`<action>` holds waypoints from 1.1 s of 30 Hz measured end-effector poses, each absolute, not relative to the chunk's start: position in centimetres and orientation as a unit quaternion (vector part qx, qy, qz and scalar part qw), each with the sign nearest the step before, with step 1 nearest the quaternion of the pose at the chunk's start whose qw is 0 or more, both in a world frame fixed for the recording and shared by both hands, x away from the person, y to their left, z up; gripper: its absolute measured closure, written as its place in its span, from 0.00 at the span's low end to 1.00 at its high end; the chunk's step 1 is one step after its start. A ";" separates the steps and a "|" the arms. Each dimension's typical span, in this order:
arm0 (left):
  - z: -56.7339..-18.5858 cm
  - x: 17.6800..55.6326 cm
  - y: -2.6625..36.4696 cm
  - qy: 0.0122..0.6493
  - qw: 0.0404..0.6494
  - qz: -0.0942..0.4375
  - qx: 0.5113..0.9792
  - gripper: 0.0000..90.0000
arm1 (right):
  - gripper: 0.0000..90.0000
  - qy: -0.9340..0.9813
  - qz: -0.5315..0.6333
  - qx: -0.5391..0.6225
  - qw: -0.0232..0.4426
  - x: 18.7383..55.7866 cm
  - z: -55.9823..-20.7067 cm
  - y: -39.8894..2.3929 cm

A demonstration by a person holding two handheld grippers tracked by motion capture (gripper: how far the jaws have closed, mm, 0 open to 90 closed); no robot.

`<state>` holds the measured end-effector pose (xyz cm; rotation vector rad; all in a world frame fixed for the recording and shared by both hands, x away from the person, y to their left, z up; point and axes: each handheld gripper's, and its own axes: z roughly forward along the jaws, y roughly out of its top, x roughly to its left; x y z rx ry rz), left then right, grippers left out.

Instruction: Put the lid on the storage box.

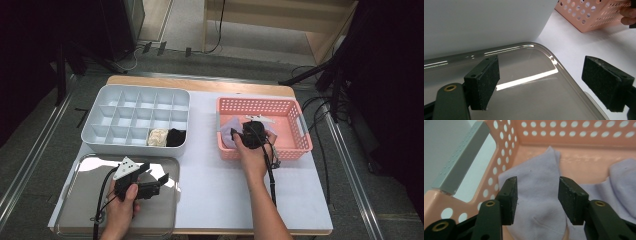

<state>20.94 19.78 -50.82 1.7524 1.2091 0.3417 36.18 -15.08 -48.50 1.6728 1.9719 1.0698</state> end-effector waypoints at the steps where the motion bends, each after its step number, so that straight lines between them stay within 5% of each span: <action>1: -50.8 21.0 19.8 0.494 0.472 0.139 0.717 0.17 | 0.61 0.697 0.372 0.592 0.162 36.3 -48.5 -15.0; 13: -50.8 21.1 19.6 0.497 0.464 0.142 0.719 0.17 | 0.58 0.718 0.278 0.636 0.052 38.3 -48.4 -13.6; 20: -50.8 21.1 19.6 0.499 0.461 0.139 0.721 0.17 | 0.68 0.750 0.201 0.626 0.077 38.8 -48.6 -12.6; 25: -50.9 21.2 19.6 0.498 0.461 0.136 0.722 0.17 | 0.93 0.747 0.211 0.628 0.053 38.7 -48.6 -12.6; 33: -50.9 21.2 19.7 0.499 0.461 0.134 0.721 0.17 | 0.95 0.717 0.286 0.619 0.142 37.2 -48.3 -13.4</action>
